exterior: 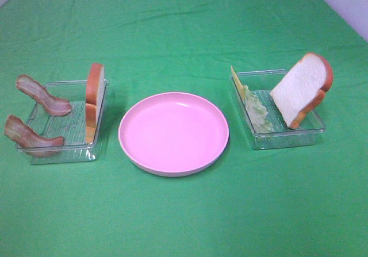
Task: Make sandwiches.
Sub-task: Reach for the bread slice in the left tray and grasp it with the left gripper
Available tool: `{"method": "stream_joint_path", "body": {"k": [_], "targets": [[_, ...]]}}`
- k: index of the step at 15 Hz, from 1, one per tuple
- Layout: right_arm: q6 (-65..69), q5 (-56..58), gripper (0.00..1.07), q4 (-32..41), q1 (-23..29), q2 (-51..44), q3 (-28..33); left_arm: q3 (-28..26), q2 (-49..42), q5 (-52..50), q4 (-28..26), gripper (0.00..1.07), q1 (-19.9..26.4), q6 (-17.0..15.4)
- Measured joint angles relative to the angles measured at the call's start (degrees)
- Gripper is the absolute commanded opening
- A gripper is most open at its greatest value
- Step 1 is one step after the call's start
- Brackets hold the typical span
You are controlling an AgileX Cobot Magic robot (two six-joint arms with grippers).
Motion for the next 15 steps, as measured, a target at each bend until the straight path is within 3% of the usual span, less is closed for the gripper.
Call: {"method": "stream_joint_path", "body": {"k": [15], "targets": [[0.0,0.0,0.67,0.0,0.0,0.0,0.0,0.0,0.0,0.0,0.0,0.69,0.0,0.0]]}}
